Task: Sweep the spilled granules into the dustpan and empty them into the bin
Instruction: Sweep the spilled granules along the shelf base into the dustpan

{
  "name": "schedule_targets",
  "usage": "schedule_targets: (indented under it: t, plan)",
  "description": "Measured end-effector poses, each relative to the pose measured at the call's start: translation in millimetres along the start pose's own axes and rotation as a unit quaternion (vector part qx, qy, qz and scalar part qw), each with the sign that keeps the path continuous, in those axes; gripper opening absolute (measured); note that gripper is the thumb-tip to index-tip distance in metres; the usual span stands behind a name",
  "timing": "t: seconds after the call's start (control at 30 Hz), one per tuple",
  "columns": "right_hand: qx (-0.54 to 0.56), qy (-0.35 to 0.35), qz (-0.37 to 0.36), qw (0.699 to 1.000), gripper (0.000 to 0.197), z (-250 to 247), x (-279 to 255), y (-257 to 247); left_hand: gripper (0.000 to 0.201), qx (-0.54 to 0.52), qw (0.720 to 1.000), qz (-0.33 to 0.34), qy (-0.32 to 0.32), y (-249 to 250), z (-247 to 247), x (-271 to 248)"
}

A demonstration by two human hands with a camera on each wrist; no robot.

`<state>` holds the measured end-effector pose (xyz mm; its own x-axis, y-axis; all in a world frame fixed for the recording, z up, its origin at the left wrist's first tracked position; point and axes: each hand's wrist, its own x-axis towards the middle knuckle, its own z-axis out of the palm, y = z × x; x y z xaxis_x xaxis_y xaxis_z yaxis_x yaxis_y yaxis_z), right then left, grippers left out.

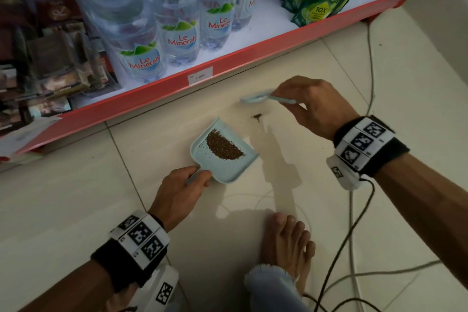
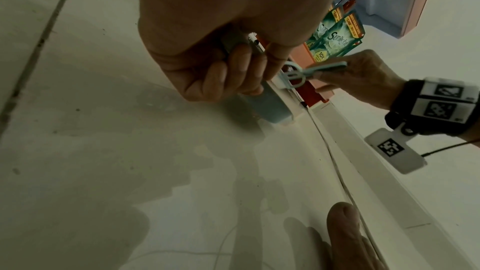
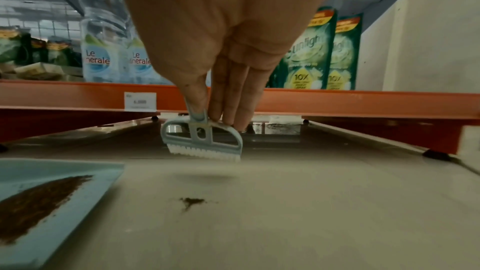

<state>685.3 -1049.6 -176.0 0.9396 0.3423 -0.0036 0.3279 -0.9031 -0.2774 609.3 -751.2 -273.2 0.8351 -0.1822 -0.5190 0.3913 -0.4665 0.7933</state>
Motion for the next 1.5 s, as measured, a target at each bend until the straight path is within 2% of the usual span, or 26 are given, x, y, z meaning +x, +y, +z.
schedule_targets:
  t: [0.07, 0.13, 0.23, 0.3, 0.5, 0.63, 0.7, 0.77, 0.93, 1.13, 1.33, 1.4, 1.5]
  plan:
    - [0.009, -0.006, -0.016, 1.0, 0.028, 7, 10, -8, 0.037, 0.005, 1.0, -0.001, -0.001, -1, 0, -1]
    - [-0.003, -0.043, -0.034, 0.998, 0.033, 15, 14, -15, 0.035, 0.009, 1.0, -0.002, 0.0, -3, 0, -3]
    - [-0.037, -0.103, -0.041, 0.993, 0.036, 21, 3, -10, 0.034, 0.01, 1.0, -0.008, 0.004, -8, -4, -5]
    - [-0.045, -0.11, -0.032, 0.992, 0.035, 20, -9, 2, 0.034, 0.007, 1.0, -0.015, 0.01, -10, -6, -5]
    - [-0.005, -0.002, 0.001, 1.0, 0.027, 7, -38, 29, 0.034, -0.008, 1.0, -0.023, 0.014, -8, -5, 3]
    - [0.028, 0.089, 0.095, 0.991, 0.022, 7, -32, 27, 0.035, -0.014, 1.0, -0.019, 0.004, -1, 0, 9]
    - [-0.013, 0.076, 0.139, 0.987, 0.022, 6, -26, 25, 0.035, -0.009, 1.0, -0.015, 0.003, 1, 2, 11]
    - [-0.046, 0.034, 0.157, 0.986, 0.023, 6, -22, 20, 0.033, -0.003, 1.0, -0.008, 0.001, 2, 3, 12]
    - [-0.009, -0.056, 0.128, 0.99, 0.025, 19, -18, -9, 0.033, 0.006, 1.0, -0.003, 0.004, 3, 5, 10]
    - [0.034, -0.032, 0.123, 0.991, 0.025, 22, -19, -28, 0.034, 0.013, 1.0, -0.006, 0.013, 4, 5, 10]
    - [0.005, 0.029, 0.131, 0.991, 0.026, 6, -3, -15, 0.036, 0.013, 1.0, -0.011, 0.01, 4, 5, 9]
    - [0.012, 0.017, 0.104, 0.994, 0.025, 6, -1, -15, 0.037, 0.012, 1.0, -0.012, 0.012, 4, 5, 9]
    - [0.024, -0.029, 0.028, 0.999, 0.026, 9, -1, -15, 0.038, 0.011, 1.0, -0.008, 0.016, 2, 3, 7]
